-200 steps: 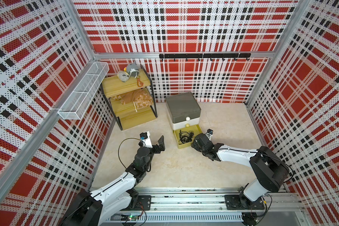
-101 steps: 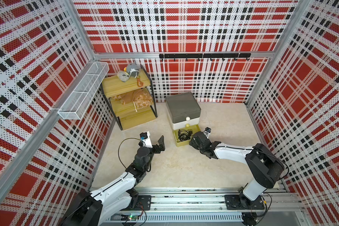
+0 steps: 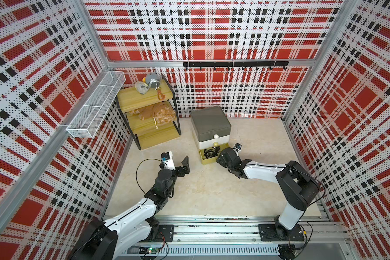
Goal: Place the wired earphones into the drawer by color
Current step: Close the drawer in the storage box.
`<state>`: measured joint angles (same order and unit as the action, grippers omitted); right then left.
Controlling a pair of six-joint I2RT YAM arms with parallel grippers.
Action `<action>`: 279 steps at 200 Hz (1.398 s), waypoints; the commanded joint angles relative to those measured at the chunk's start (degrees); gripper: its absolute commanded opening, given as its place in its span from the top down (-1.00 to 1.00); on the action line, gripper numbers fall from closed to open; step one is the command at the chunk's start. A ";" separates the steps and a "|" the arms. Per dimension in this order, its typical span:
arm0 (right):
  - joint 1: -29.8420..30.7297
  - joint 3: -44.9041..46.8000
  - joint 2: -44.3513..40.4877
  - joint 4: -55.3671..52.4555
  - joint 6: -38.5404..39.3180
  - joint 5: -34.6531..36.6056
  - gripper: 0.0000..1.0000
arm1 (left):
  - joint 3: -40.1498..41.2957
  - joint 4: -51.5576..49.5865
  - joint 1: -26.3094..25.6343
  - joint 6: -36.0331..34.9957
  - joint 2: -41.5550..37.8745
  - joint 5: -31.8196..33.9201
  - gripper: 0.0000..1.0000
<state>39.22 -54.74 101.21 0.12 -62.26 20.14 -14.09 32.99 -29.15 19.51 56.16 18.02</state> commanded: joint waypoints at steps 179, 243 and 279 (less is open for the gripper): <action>-4.06 -4.91 8.26 6.82 2.79 -2.28 -0.69 | 0.55 1.28 0.66 0.19 0.15 0.00 -0.98; -4.51 -5.90 10.84 9.92 3.78 -2.10 -0.69 | 0.73 1.28 0.75 0.18 -0.29 0.08 -0.98; -4.77 -5.34 11.93 13.33 3.98 -1.98 -0.69 | 0.82 1.28 0.77 0.21 -0.41 0.09 -0.98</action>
<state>35.27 -60.31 110.72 12.62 -59.37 17.56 -14.06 32.99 -28.91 19.51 56.23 18.02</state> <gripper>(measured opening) 0.848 0.991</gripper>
